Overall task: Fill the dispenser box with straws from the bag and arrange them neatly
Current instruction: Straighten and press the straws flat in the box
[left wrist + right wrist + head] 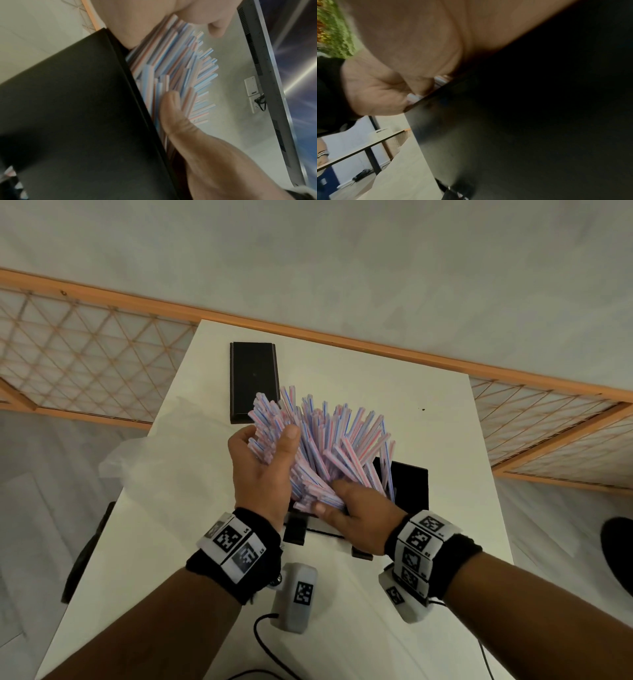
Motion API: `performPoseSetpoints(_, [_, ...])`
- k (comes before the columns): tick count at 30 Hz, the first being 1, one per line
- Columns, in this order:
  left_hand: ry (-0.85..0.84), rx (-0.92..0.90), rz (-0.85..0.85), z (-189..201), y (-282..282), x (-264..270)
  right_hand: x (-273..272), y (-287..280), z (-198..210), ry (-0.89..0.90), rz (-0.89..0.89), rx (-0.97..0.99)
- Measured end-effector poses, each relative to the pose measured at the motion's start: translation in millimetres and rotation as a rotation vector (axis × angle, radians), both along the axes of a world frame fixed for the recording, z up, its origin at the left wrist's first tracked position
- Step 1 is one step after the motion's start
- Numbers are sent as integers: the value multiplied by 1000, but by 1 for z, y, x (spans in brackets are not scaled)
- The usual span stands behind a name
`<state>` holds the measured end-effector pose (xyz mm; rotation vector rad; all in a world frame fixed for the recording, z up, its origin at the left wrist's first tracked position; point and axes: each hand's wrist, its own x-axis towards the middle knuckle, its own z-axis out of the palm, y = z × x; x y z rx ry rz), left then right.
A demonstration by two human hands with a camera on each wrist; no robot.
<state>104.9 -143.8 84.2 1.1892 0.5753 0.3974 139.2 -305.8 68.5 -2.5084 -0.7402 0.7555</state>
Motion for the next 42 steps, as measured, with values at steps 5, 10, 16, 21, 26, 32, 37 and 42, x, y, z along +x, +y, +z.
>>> performPoseSetpoints(5, [62,62,-17,-5,1,-3,5,-3,6,-9,-9,-59])
performPoseSetpoints(10, [127,37,-8,-11,10,-5,-3,-27,30,-202,-75,9])
performPoseSetpoints(16, [186,11,-99,-15,4,-2,-20,-29,14,-60,-13,-29])
performPoseSetpoints(21, [258,105,-99,-8,7,-7,-12,-19,5,-17,-39,-76])
performPoseSetpoints(26, [410,384,-261,9,21,-17,-7,-12,1,63,-29,-67])
performPoseSetpoints(32, [462,674,-432,17,24,-17,-4,-3,-4,79,26,-137])
performPoseSetpoints(37, [459,764,-514,22,24,-12,-5,-3,-5,77,32,-106])
performPoseSetpoints(42, [389,446,-527,25,23,-9,-6,-11,5,-2,-38,100])
